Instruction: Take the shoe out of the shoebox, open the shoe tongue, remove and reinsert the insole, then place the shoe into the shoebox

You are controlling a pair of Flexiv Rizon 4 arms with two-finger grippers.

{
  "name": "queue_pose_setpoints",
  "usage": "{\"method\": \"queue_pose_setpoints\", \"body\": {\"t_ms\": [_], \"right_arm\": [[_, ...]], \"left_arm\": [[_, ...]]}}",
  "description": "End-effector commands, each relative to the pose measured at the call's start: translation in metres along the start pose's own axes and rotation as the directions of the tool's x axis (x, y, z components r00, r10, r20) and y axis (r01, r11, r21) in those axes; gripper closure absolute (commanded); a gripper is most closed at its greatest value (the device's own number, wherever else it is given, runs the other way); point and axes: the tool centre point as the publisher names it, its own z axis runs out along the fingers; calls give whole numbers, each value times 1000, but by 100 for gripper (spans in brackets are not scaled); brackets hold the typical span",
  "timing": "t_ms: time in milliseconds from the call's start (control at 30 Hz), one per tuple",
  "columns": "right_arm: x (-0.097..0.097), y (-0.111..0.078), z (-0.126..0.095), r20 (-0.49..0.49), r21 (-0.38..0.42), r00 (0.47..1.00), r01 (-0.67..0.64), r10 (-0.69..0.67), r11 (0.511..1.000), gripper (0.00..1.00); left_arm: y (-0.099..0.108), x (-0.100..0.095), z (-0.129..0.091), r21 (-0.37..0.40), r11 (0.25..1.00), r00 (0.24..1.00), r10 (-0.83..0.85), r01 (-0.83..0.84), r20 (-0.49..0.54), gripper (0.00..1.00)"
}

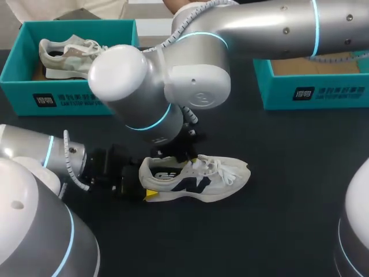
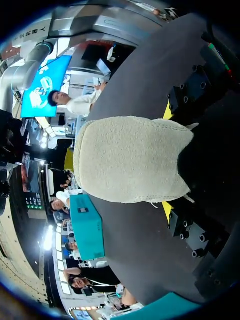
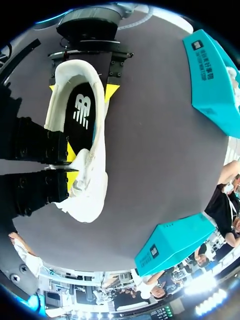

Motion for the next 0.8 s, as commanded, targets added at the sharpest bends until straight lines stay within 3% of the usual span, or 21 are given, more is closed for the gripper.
{"method": "queue_pose_setpoints", "body": {"t_ms": [33,467,800], "right_arm": [[-16,-3,4,-78,-6,979,-192,191,981,100],[-60,9,10,-85,-19,986,-144,142,989,100],[-72,9,38,-60,-7,992,-109,108,994,100]], "left_arm": [[2,3,3,-2,1000,1000,0,0,-2,100],[2,3,3,-2,1000,1000,0,0,-2,100],[2,3,3,-2,1000,1000,0,0,-2,100]]}}
